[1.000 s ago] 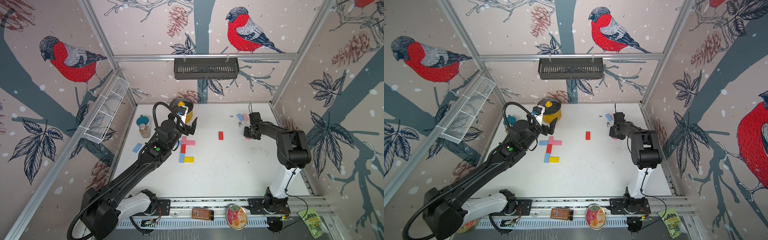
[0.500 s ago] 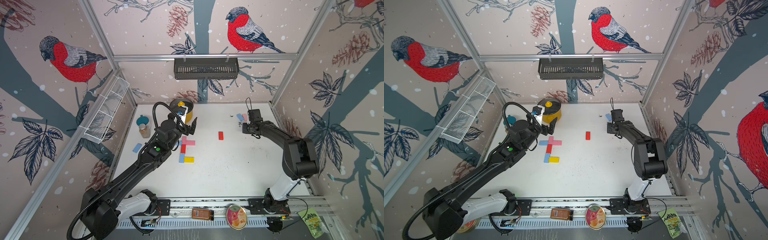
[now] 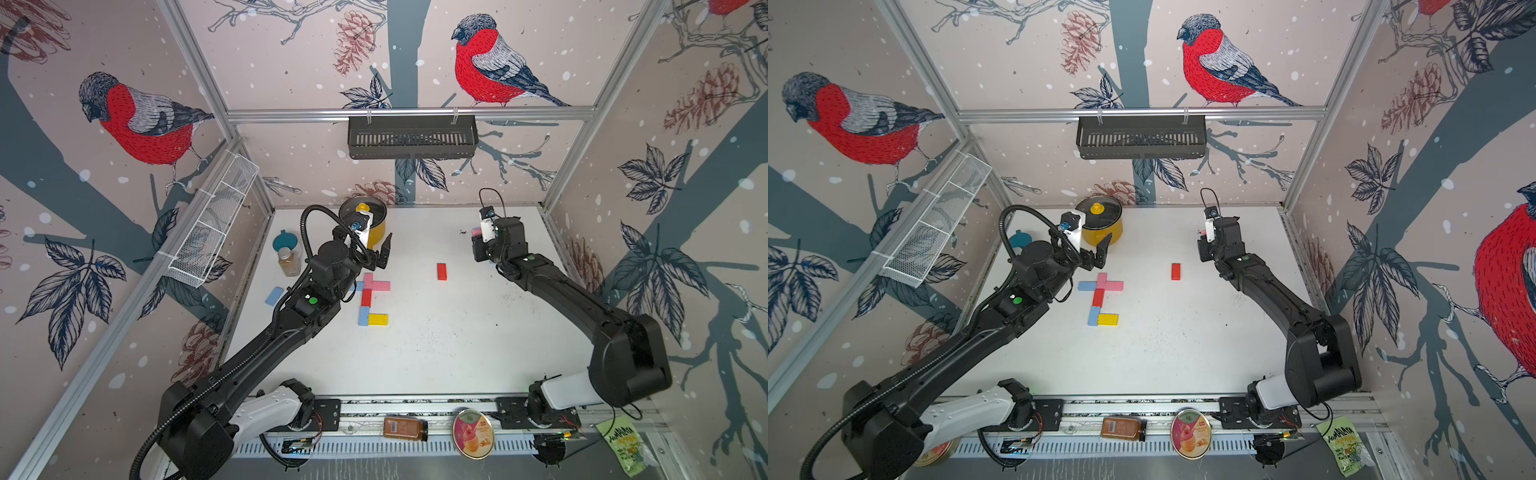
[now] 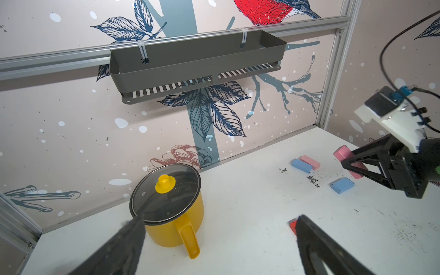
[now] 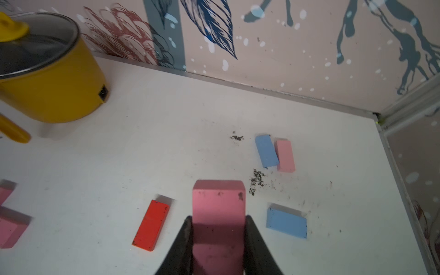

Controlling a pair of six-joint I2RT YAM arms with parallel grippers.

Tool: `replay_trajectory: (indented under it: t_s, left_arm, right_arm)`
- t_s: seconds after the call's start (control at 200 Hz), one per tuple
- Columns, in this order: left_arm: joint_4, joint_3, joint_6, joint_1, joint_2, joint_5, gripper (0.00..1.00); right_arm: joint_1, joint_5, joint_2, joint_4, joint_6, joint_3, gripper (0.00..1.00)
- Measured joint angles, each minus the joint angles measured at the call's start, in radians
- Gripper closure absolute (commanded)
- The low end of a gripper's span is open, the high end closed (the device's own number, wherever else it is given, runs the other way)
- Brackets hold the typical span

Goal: Assemble the letter t with building blocks
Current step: Pick up the building block from the center of the board.

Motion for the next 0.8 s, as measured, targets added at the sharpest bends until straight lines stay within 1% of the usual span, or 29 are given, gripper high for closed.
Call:
replay_trajectory:
  t_s: [0.17, 0.39, 0.605, 0.8]
  left_arm:
    - [0.000, -0.003, 0.000, 0.000, -0.002, -0.006, 0.02]
    - [0.000, -0.005, 0.002, 0.000, -0.004, -0.022, 0.02]
    - [0.001, -0.006, 0.018, 0.000, -0.017, -0.022, 0.02]
    - [0.005, -0.011, 0.020, 0.000, -0.027, -0.024, 0.02]
  right_arm:
    - [0.003, -0.064, -0.067, 0.112, -0.099, -0.062, 0.90]
    - [0.018, -0.138, -0.082, 0.163, -0.212, -0.073, 0.90]
    - [0.034, -0.222, -0.028, 0.138, -0.307, 0.001, 0.91]
    - [0.093, -0.275, 0.064, 0.088, -0.418, 0.076, 0.92]
